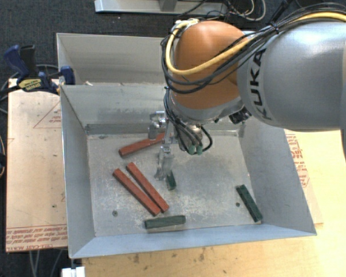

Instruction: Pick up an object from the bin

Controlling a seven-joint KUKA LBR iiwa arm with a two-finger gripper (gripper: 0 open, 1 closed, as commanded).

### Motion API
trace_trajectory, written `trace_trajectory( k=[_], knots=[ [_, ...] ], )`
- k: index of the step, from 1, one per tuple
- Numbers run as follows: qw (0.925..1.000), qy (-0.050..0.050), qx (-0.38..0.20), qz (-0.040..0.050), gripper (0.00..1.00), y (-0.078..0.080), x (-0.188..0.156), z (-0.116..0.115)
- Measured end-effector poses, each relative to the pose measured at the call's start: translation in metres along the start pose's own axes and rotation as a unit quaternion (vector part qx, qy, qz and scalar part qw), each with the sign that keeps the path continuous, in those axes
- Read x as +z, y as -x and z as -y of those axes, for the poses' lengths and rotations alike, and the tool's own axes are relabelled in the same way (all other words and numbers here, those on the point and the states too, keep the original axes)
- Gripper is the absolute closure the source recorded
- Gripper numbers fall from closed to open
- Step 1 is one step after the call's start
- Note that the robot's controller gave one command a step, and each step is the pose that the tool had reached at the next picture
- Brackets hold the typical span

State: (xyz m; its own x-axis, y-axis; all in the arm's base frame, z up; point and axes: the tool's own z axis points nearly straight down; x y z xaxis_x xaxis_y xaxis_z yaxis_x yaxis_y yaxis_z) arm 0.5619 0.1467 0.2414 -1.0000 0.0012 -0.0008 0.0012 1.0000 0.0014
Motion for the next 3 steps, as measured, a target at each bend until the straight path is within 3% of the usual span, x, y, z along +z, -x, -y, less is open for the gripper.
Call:
trace_trajectory(
  k=[1, 2, 3],
  knots=[
    [1.0, 0.0, 0.0, 0.0, 0.0, 0.0, 0.0, 0.0],
    [0.9987, 0.0, -0.052, 0.0026, 0.0, 0.029, 0.053, 0.003],
    [1.0, 0.0, 0.005, 0.0011, 0.0, 0.069, 0.079, 0.009]
  ],
)
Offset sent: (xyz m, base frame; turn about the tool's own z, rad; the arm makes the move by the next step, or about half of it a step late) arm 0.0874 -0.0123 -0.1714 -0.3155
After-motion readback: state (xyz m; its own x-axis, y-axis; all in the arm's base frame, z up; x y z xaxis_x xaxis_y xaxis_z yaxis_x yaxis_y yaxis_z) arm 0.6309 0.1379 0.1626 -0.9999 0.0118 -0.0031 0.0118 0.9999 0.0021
